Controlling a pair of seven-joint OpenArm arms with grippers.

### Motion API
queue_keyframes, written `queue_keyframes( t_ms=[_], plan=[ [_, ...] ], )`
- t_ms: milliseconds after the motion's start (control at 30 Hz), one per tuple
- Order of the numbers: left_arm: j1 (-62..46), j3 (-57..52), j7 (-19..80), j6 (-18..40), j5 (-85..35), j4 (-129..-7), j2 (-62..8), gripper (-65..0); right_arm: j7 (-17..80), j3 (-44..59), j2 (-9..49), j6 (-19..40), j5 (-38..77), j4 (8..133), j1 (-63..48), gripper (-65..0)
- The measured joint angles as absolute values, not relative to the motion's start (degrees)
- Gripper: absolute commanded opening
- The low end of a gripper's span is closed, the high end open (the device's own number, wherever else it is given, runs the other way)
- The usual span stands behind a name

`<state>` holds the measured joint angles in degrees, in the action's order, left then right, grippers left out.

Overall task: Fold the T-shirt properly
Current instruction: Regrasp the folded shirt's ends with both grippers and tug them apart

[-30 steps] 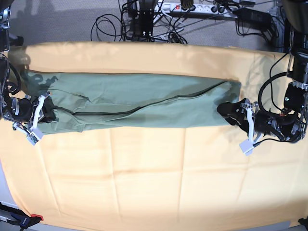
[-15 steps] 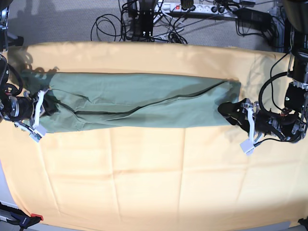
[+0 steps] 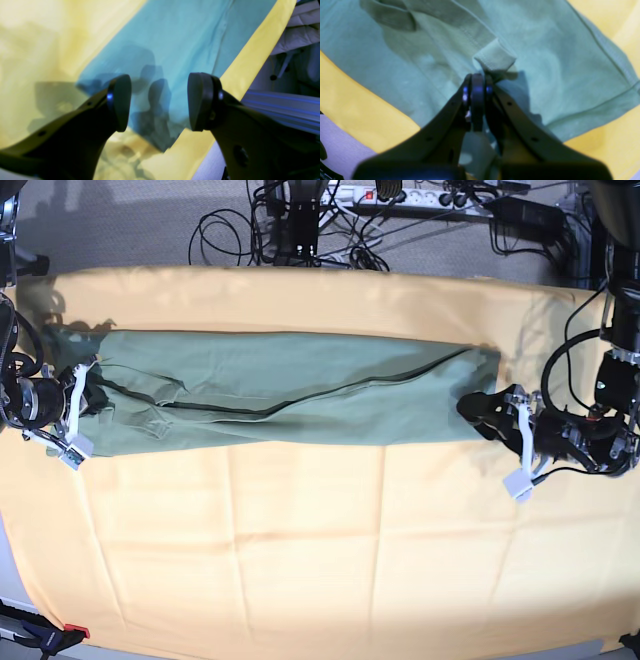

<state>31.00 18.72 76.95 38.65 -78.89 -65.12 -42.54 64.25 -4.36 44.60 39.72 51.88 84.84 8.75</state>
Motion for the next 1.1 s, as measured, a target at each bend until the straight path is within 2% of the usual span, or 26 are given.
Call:
queue_keyframes(
  t_ms=[100, 300, 367, 600, 767, 800, 833, 900, 1100],
  plan=[
    [31.3, 18.7, 76.8, 38.7, -80.6, -65.1, -43.8, -27.5, 64.1, -4.4, 44.8, 39.7, 50.2, 84.6, 8.7, -64.4],
    [31.4, 18.7, 76.8, 38.7, -81.0, -65.1, -46.1, -27.5, 67.5, -4.4, 45.3, 36.0, 47.8, 84.6, 8.7, -41.5],
    [31.4, 18.7, 76.7, 38.7, -81.0, -65.1, -46.2, -27.5, 68.6, -4.4, 45.3, 36.0, 47.8, 84.6, 8.8, -38.1],
    [31.4, 18.7, 76.8, 38.7, -82.1, -65.1, -47.4, -27.5, 69.7, -4.4, 45.7, 36.8, 48.0, 85.1, 11.3, -38.2],
    [31.4, 18.7, 76.9, 39.1, -82.1, -65.1, -48.6, -27.5, 69.9, -4.4, 48.6, 32.3, 58.5, 86.2, 15.4, -39.0],
    [31.4, 18.6, 76.9, 39.2, -82.2, -65.1, -48.8, -27.5, 69.9, -4.4, 49.2, 32.3, 61.3, 86.2, 16.4, -42.5],
    [31.4, 18.2, 77.0, 39.3, -82.1, -65.1, -48.8, -27.5, 69.9, -4.4, 49.6, 32.4, 63.7, 86.2, 17.3, -48.6],
    [31.4, 16.8, 76.9, 39.3, -82.2, -65.1, -48.8, -27.5, 69.8, -4.4, 49.5, 34.7, 64.6, 86.2, 18.5, -65.0],
    [31.4, 7.6, 77.3, 38.6, -83.1, -65.1, -48.7, -27.5, 70.1, -4.4, 47.2, 36.0, 65.0, 86.2, 18.1, -65.0]
  ],
)
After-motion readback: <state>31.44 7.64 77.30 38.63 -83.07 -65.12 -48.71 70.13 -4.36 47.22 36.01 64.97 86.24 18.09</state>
